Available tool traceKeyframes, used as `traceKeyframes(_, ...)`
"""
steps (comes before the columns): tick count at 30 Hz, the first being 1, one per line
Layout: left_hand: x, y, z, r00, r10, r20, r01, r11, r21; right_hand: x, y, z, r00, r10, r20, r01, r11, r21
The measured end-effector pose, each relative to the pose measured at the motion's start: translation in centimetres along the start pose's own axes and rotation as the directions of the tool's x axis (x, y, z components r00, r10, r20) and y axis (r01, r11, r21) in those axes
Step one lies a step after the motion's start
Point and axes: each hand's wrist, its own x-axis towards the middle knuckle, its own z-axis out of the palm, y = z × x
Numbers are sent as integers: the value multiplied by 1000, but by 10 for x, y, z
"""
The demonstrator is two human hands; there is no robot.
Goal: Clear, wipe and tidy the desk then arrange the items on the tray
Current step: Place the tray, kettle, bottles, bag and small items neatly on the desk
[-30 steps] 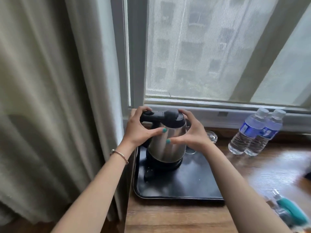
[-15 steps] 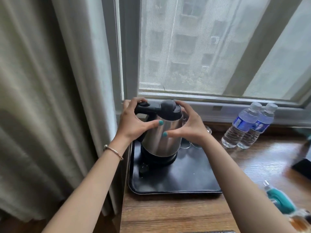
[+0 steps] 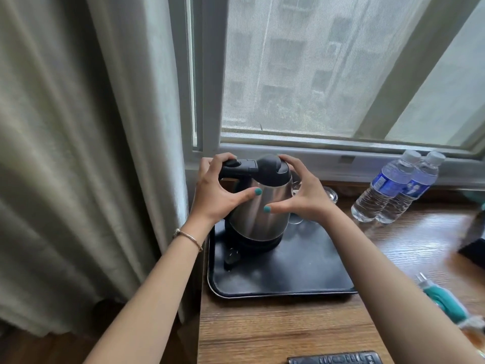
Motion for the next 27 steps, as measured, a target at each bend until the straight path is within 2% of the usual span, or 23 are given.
traceKeyframes(6, -1, 10, -1, 999, -22, 23, 21, 1000, 22, -3, -1, -2, 998, 22, 60, -21, 1000, -6)
traceKeyframes(9, -8, 4, -7, 983, -155, 97, 131, 966, 224, -6, 1, -7, 995, 40, 95, -34, 997, -66)
traceKeyframes(10, -18, -2, -11, 966, -236, 102, 198, 937, 289, -14, 4, -8, 998, 59, 36, -56, 995, -81)
traceKeyframes(12, -50, -11, -14, 927, -362, 101, 312, 891, 330, -44, 17, -2, 973, 96, -211, -112, 992, -65)
traceKeyframes(13, -71, -15, -12, 917, -385, 104, 327, 875, 357, -64, 27, 7, 942, 109, -317, -132, 990, -53)
traceKeyframes(14, -90, -19, -8, 916, -388, 106, 316, 858, 404, -82, 37, 18, 921, 147, -362, -172, 984, -38)
traceKeyframes(15, -105, -22, -2, 918, -383, 105, 297, 838, 458, -93, 45, 30, 914, 217, -342, -236, 972, -14)
traceKeyframes(17, -119, -26, 8, 911, -400, 98, 295, 799, 523, -97, 61, 52, 907, 375, -190, -377, 926, 25)
traceKeyframes(19, -122, -31, 12, 901, -425, 86, 321, 788, 525, -91, 72, 66, 901, 423, -96, -421, 906, 41)
traceKeyframes(23, -127, -40, 9, 915, -398, 71, 326, 830, 452, -86, 79, 78, 915, 380, -138, -377, 925, 48)
traceKeyframes(27, -129, -43, 6, 903, -421, 83, 360, 848, 390, -88, 77, 83, 892, 429, -142, -433, 901, 0)
